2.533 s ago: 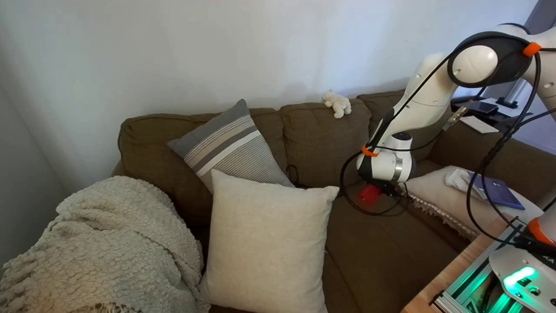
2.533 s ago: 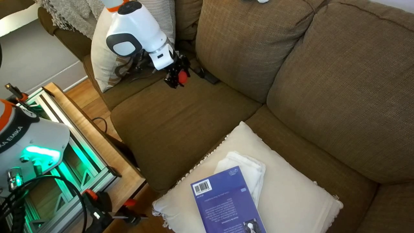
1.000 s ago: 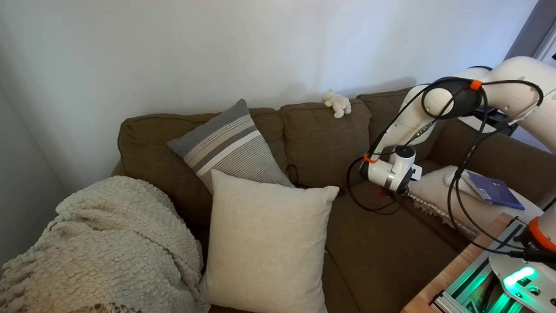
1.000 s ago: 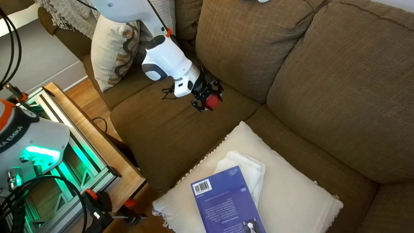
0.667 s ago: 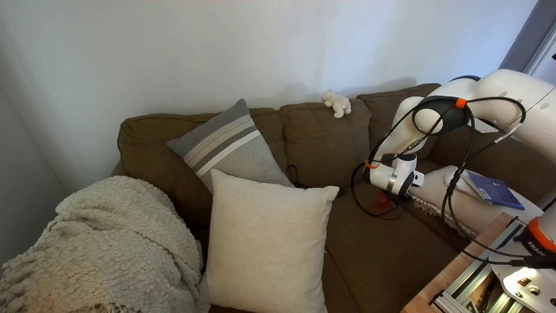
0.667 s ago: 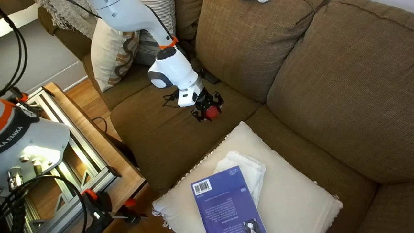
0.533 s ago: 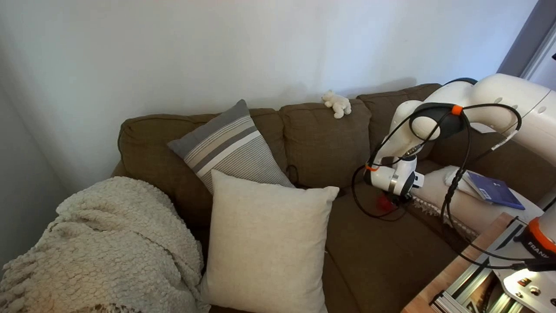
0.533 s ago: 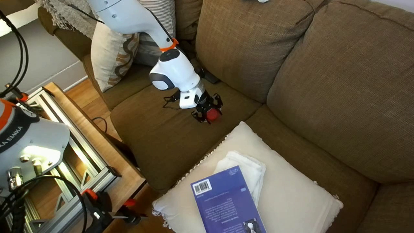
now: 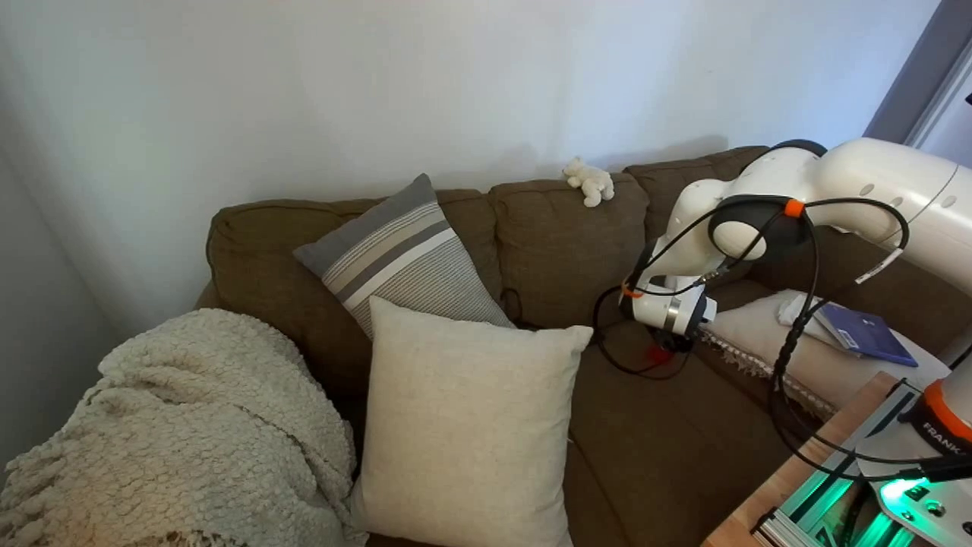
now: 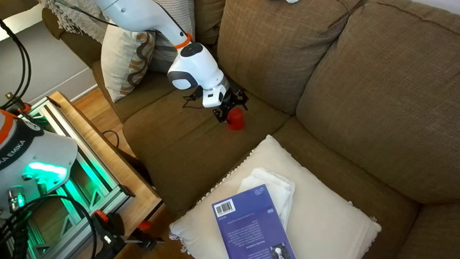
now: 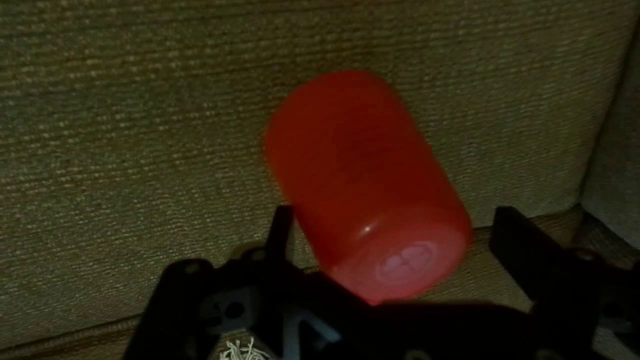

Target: Pick up the laying orange cup on the sofa seat and position it upside down on the middle sofa seat

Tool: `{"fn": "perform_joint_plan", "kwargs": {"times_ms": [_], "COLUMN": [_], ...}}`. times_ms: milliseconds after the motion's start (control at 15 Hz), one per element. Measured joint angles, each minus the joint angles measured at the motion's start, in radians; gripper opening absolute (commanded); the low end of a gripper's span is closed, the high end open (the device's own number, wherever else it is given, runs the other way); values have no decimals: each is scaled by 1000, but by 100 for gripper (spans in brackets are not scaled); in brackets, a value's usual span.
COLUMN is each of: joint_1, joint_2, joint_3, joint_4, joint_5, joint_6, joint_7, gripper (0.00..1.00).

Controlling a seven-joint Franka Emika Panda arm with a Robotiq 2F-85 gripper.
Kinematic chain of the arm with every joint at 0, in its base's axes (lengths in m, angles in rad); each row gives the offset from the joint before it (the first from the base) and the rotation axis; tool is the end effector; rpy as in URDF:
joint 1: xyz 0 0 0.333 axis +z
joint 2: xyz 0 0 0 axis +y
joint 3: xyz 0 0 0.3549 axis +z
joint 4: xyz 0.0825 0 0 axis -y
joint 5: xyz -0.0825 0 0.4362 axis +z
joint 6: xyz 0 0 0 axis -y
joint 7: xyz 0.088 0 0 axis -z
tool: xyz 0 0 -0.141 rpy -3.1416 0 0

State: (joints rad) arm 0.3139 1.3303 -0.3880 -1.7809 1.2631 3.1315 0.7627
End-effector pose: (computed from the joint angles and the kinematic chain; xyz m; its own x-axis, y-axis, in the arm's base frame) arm 0.5502 -0.1684 -0.1584 -0.2463 -0.9205 0.3033 -0.9615 0.1928 -0.1958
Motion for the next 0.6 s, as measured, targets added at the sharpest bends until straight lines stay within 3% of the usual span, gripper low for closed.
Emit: {"fn": "perform_joint_plan", "kwargs": {"times_ms": [133, 333, 600], "joint_1": [12, -6, -106], "joint_2": [-45, -200, -431], "joint_3": [18, 113, 356], "joint_4": [-39, -131, -198], "joint_5": [-3, 43, 118], "joint_6": [12, 51, 222], "joint_7": [-18, -180, -422], "gripper": [100, 100, 100]}}
